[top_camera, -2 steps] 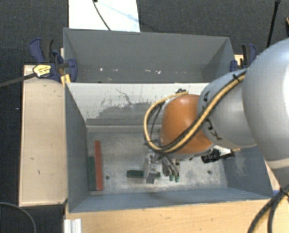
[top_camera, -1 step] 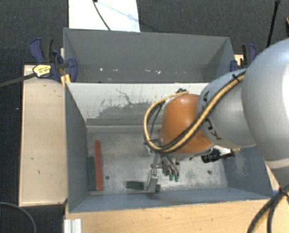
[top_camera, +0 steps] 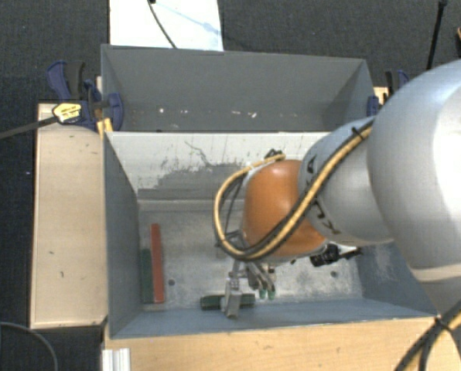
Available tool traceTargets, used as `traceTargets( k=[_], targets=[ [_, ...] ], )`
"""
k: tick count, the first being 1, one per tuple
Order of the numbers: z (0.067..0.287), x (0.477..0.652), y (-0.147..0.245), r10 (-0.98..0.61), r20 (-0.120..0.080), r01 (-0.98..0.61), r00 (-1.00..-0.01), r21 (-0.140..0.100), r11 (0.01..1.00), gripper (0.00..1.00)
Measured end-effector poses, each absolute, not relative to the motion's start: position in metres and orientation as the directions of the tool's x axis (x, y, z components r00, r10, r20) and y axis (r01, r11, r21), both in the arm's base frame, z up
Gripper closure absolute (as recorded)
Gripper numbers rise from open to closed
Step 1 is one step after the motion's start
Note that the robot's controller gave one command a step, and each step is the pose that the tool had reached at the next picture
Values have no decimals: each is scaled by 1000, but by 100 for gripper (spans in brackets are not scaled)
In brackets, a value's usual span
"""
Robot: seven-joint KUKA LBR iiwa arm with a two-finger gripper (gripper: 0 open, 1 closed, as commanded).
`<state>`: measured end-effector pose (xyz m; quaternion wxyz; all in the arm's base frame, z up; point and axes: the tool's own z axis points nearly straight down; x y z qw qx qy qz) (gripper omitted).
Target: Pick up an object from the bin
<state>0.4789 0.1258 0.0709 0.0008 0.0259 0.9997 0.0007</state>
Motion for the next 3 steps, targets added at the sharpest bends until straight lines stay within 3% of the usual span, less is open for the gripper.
traceTargets(
  k=[1,2,3],
  targets=[
    [80,480,120,-94,-9,-94,-996,2,996,0],
    [71,485,157,-211,-10,-211,-977,1,977,0],
    [72,484,57,-211,-8,-211,-977,-4,977,0]
  ],
)
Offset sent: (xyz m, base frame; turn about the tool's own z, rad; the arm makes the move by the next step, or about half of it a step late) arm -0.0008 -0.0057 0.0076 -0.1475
